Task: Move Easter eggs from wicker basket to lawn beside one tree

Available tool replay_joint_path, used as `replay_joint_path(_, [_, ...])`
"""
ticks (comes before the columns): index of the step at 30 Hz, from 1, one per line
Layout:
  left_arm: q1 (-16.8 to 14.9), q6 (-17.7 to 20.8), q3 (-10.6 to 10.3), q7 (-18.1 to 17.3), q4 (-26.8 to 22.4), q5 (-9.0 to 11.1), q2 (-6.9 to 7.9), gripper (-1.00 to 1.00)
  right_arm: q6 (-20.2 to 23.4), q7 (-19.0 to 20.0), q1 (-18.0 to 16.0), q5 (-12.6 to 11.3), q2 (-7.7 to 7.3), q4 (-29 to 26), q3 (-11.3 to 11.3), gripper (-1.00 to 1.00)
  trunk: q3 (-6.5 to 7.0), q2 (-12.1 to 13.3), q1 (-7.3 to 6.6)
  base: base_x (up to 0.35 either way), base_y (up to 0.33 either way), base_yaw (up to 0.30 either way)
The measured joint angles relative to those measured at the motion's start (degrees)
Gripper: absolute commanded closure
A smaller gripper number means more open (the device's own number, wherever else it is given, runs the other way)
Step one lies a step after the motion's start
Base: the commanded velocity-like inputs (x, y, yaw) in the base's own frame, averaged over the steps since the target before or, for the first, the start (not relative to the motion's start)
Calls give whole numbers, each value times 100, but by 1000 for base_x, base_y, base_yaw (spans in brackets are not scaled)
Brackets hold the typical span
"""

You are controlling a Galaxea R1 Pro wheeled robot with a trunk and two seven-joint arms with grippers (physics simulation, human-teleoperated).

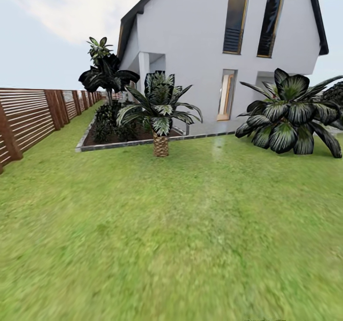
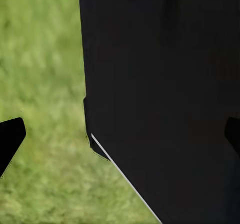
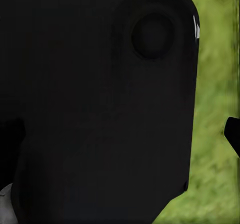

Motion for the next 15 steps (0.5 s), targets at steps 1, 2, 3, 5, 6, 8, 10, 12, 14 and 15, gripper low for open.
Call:
replay_joint_path(1, [0,0,0,0,1,0,0,-100,0,0,0,0,0,0,0,-100,0,0,0,151,-258,-298])
replay_joint_path(2, [0,0,0,0,1,0,0,-100,0,0,0,-2,-2,0,0,-100,0,0,0,151,-258,-298])
replay_joint_path(3, [0,0,0,0,1,0,0,-100,0,0,0,-2,-3,0,0,-100,0,0,0,151,-258,-298])
replay_joint_path(5, [0,0,0,0,1,0,0,-100,0,0,0,-1,-4,0,0,-100,0,0,0,151,-258,-298])
replay_joint_path(6, [0,0,0,0,1,0,0,-100,0,0,0,-1,-4,0,0,-100,0,0,0,151,-258,-298])
replay_joint_path(8, [0,0,0,0,1,0,0,-100,0,0,0,-1,-3,0,0,-100,0,0,0,151,-258,-298])
replay_joint_path(10, [0,0,0,0,2,0,0,-100,0,0,0,0,-3,0,0,-100,0,0,0,150,-258,-298])
replay_joint_path(12, [0,0,0,0,2,-2,0,-100,0,0,0,0,-4,0,0,-100,0,0,0,150,-258,-298])
replay_joint_path(14, [0,0,0,0,2,-1,0,-100,0,0,0,0,-3,0,0,-100,0,0,0,150,-258,-298])
replay_joint_path(15, [0,0,0,0,2,-1,0,-100,0,0,0,0,-3,0,0,-100,0,0,0,151,-258,-298])
